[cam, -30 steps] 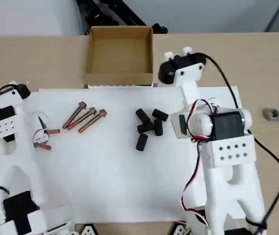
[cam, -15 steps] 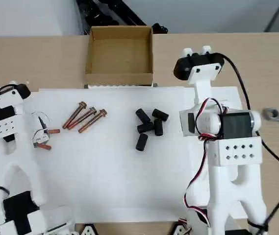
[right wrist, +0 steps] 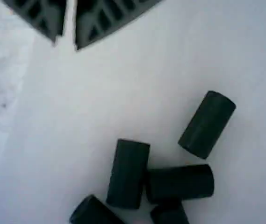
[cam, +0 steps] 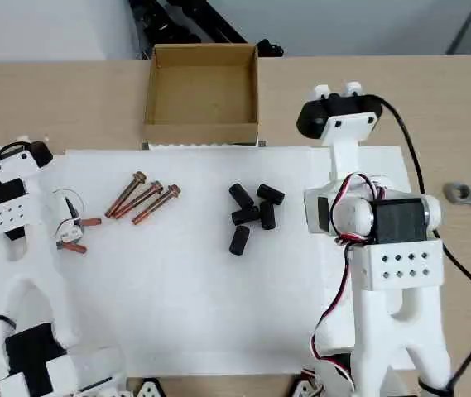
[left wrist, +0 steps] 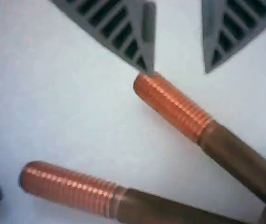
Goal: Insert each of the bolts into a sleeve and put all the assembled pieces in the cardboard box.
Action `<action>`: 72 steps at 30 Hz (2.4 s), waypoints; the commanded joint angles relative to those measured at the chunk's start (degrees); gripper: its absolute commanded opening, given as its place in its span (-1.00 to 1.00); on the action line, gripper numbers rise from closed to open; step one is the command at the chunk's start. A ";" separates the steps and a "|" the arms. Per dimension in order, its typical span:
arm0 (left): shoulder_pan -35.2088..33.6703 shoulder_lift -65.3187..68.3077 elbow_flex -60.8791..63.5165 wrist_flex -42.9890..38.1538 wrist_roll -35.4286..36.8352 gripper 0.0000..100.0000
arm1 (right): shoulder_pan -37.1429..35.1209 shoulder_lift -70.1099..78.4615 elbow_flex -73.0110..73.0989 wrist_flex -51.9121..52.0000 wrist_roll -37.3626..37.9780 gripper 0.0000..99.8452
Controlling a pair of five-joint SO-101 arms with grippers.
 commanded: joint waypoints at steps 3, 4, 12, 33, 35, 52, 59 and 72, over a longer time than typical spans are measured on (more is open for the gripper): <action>0.26 -0.35 -1.63 -1.05 -0.44 -0.87 | 0.66 -1.63 -0.35 0.66 -1.76 -0.95; 0.09 -0.35 -1.54 -1.05 -0.26 -0.87 | 0.57 -1.71 -0.35 0.75 -1.76 -0.95; 0.26 -4.40 8.40 -8.35 -3.16 -0.87 | -2.24 -8.66 -0.44 4.79 -1.32 -0.95; -1.49 -53.89 35.91 -13.19 -12.75 -0.86 | 4.26 -33.89 23.74 1.01 2.29 -0.95; -1.49 -50.99 34.59 -13.45 -12.31 -0.86 | 6.37 -33.80 25.05 -1.01 3.87 -0.95; 9.23 -34.29 43.91 -24.18 -3.16 -0.88 | 6.73 -42.86 26.99 -3.47 0.70 -0.95; 16.00 -44.57 49.98 -23.82 -3.43 -0.99 | 6.99 -49.63 27.16 -0.92 0.44 -0.95; 16.18 -60.31 55.16 -19.78 -3.34 -0.99 | 6.73 -50.77 27.43 -1.01 0.35 -0.95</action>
